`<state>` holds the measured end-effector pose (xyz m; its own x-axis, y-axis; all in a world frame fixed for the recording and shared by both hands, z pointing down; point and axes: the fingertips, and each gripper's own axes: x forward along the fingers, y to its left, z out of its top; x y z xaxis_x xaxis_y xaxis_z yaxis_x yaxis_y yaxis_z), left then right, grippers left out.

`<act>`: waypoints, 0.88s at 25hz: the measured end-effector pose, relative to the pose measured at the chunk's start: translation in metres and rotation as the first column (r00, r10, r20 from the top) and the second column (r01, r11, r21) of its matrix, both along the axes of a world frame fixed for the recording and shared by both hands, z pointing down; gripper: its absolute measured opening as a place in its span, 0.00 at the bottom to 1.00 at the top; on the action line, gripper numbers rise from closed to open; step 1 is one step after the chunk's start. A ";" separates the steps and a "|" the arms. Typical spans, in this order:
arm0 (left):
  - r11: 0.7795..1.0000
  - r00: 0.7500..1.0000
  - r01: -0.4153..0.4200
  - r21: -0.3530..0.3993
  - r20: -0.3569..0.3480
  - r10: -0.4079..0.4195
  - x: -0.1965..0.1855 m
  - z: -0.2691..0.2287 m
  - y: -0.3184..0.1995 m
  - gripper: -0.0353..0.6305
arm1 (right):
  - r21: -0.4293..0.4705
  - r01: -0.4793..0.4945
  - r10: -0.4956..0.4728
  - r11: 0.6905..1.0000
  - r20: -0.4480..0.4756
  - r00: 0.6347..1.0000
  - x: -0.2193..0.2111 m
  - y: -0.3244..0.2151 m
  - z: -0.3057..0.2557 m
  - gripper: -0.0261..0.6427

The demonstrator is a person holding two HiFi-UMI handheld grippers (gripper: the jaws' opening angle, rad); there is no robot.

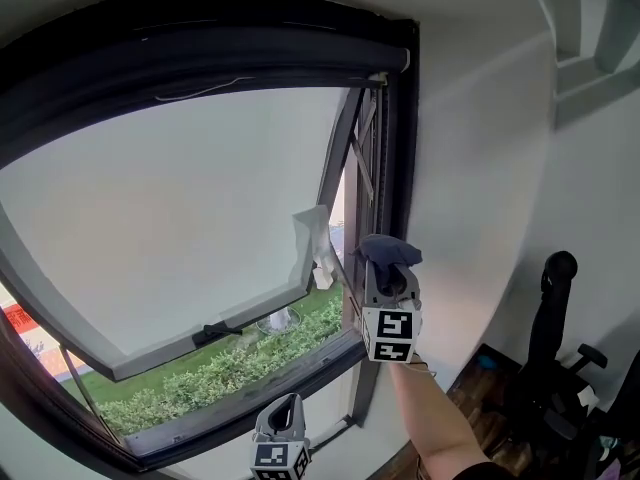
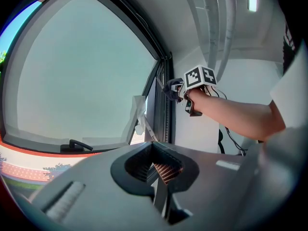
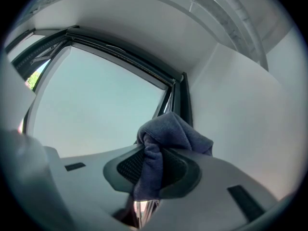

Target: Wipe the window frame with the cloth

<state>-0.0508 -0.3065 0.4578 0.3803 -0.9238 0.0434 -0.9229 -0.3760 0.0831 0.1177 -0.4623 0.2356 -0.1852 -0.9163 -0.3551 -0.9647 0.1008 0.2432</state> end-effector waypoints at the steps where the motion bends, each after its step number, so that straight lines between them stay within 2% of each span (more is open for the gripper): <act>1: 1.000 1.000 0.001 0.000 -0.002 -0.001 0.000 0.000 -0.002 0.07 | -0.001 0.002 -0.002 1.000 -0.002 1.000 0.001 -0.003 -0.003 0.15; 7: 1.000 1.000 0.010 -0.009 -0.006 -0.010 -0.004 0.004 -0.010 0.07 | -0.007 0.023 -0.023 1.000 -0.031 0.999 -0.005 -0.022 -0.013 0.16; 18: 1.000 0.999 0.028 -0.004 -0.018 -0.028 -0.010 0.000 -0.026 0.07 | 0.001 -0.019 0.019 1.000 -0.073 0.997 -0.012 -0.052 -0.031 0.15; 22: 1.000 1.000 0.027 0.003 -0.016 -0.027 -0.008 0.000 -0.026 0.07 | -0.053 -0.037 0.035 0.998 -0.029 0.999 -0.001 -0.069 -0.027 0.15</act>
<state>-0.0587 -0.3324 0.4581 0.3561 -0.9338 0.0346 -0.9312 -0.3514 0.0972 0.1169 -0.5309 0.2089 -0.1607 -0.9401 -0.3005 -0.9610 0.0795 0.2650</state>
